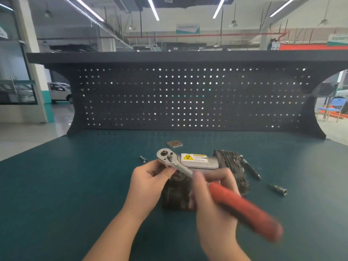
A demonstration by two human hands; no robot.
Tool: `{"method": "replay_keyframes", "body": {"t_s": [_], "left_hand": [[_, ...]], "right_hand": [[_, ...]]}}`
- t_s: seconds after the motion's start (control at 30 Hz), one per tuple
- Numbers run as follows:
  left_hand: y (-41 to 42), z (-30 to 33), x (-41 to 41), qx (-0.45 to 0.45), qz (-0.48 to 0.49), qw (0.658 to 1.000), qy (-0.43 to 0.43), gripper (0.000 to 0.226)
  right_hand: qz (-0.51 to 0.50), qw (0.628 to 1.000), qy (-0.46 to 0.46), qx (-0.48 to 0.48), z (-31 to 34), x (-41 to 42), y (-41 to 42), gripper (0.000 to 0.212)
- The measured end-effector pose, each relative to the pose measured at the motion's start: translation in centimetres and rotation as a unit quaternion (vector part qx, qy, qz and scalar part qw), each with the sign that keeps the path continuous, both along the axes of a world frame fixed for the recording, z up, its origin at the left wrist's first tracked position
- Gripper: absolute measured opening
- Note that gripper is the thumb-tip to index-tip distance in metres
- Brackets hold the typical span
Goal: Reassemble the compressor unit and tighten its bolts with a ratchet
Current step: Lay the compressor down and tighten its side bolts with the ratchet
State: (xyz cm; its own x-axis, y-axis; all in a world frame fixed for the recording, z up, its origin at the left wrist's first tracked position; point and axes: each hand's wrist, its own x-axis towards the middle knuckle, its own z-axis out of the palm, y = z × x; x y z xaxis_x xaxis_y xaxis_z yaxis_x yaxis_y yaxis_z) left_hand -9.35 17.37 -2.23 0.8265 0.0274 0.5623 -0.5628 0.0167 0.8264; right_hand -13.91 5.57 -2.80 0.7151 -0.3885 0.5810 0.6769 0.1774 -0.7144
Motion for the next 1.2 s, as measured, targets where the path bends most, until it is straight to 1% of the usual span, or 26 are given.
{"method": "replay_keyframes", "body": {"t_s": [0.03, 0.1, 0.17, 0.2, 0.23, 0.27, 0.33, 0.4, 0.43, 0.5, 0.53, 0.6, 0.67, 0.7, 0.77, 0.8, 0.87, 0.9, 0.93, 0.97, 1.0, 1.03, 1.07, 1.1, 1.13, 1.2], "left_hand": [[0.0, 0.1, 0.0, 0.009, -0.006, 1.000, -0.003, 0.023], [-0.1, 0.1, 0.0, 0.027, -0.015, 0.999, -0.010, 0.024], [-0.4, 0.0, 0.1, 0.041, -0.010, 0.999, -0.013, 0.025], [-0.5, -0.1, 0.1, 0.038, -0.005, 0.999, -0.014, 0.025], [-0.5, -0.2, 0.2, 0.028, 0.000, 1.000, -0.014, 0.025], [-0.5, -0.3, 0.3, 0.017, 0.005, 1.000, -0.014, 0.026], [-0.3, -0.7, 0.3, 0.003, 0.011, 1.000, -0.011, 0.029], [-0.3, -1.0, 0.2, 0.005, 0.020, 1.000, -0.008, 0.034], [-0.3, -1.1, 0.2, 0.005, 0.021, 1.000, -0.007, 0.035], [-0.4, -1.0, 0.2, -0.007, 0.016, 1.000, -0.005, 0.034], [-0.3, -0.8, 0.2, -0.009, 0.012, 1.000, -0.011, 0.032], [-0.3, -0.6, 0.1, 0.003, 0.011, 1.000, -0.027, 0.028], [-0.2, -0.6, 0.2, 0.027, 0.016, 0.999, -0.037, 0.028], [-0.3, -0.6, 0.2, 0.038, 0.017, 0.998, -0.038, 0.030], [-0.5, -0.8, 0.2, 0.043, 0.021, 0.998, -0.030, 0.032], [-0.4, -0.9, 0.3, 0.035, 0.028, 0.999, -0.028, 0.031], [-0.3, -1.1, 0.3, 0.015, 0.036, 0.999, -0.021, 0.027], [-0.3, -1.4, 0.4, 0.002, 0.038, 0.999, -0.012, 0.023], [-0.3, -1.5, 0.4, -0.015, 0.032, 0.999, -0.001, 0.017], [-0.3, -1.5, 0.3, -0.032, 0.020, 0.999, 0.017, 0.007], [-0.3, -1.5, 0.4, -0.043, 0.009, 0.998, 0.032, 0.010], [-0.3, -1.6, 0.5, -0.045, 0.004, 0.998, 0.046, 0.018], [-0.4, -1.6, 0.6, -0.051, -0.006, 0.997, 0.054, 0.021], [-0.4, -1.6, 0.7, -0.048, -0.007, 0.997, 0.055, 0.017], [-0.4, -1.6, 0.7, -0.034, -0.007, 0.998, 0.049, 0.013], [-0.3, -1.8, 1.0, 0.007, 0.024, 1.000, 0.019, 0.032]], "right_hand": [[0.085, 0.992, 0.056, 0.078, 0.5, 0.6, -0.7, 0.017], [0.243, 0.929, 0.163, 0.226, 1.9, 2.4, -2.6, 0.015], [0.277, 0.891, 0.221, 0.283, 3.2, 3.4, -3.9, 0.013], [0.269, 0.897, 0.205, 0.285, 3.4, 3.4, -4.3, 0.015], [0.262, 0.911, 0.166, 0.271, 2.8, 2.9, -3.8, 0.019], [0.233, 0.940, 0.130, 0.215, 2.0, 2.2, -3.0, 0.028], [0.108, 0.993, 0.036, 0.010, -0.2, 0.1, -0.5, 0.036], [-0.047, 0.995, -0.049, -0.075, -2.3, -0.7, 1.6, 0.021], [-0.085, 0.989, -0.079, -0.096, -2.6, -1.0, 2.2, 0.023], [-0.083, 0.985, -0.102, -0.112, -1.9, -1.3, 2.2, 0.024], [-0.058, 0.991, -0.085, -0.085, -1.1, -1.0, 1.3, 0.022], [0.065, 0.996, 0.026, 0.049, 1.1, 0.0, -0.5, 0.021], [0.225, 0.938, 0.152, 0.216, 2.8, 2.5, -2.7, 0.020], [0.260, 0.905, 0.190, 0.278, 3.2, 3.3, -3.5, 0.018], [0.252, 0.887, 0.202, 0.331, 3.5, 3.1, -3.1, 0.019], [0.237, 0.904, 0.155, 0.320, 2.9, 2.6, -2.1, 0.021], [0.151, 0.961, 0.019, 0.231, 1.1, 0.2, 0.5, 0.027], [0.083, 0.990, -0.029, 0.114, 0.4, -0.9, 1.5, 0.026], [-0.002, 0.997, -0.068, -0.034, -0.9, -1.2, 1.7, 0.026], [-0.046, 0.979, -0.055, -0.189, -1.7, -1.3, 1.6, 0.028], [-0.126, 0.927, 0.005, -0.352, -1.9, -1.1, 1.7, 0.030], [-0.072, 0.903, 0.047, -0.420, -1.5, -0.9, 1.5, 0.024], [-0.016, 0.915, 0.077, -0.395, -0.8, -0.9, 1.4, 0.018], [-0.002, 0.921, 0.143, -0.362, -0.3, -0.7, 1.1, 0.025], [-0.008, 0.936, 0.143, -0.320, 0.3, -0.7, 1.0, 0.034], [-0.054, 0.969, 0.024, -0.238, 1.2, -0.8, 1.5, 0.026]]}}
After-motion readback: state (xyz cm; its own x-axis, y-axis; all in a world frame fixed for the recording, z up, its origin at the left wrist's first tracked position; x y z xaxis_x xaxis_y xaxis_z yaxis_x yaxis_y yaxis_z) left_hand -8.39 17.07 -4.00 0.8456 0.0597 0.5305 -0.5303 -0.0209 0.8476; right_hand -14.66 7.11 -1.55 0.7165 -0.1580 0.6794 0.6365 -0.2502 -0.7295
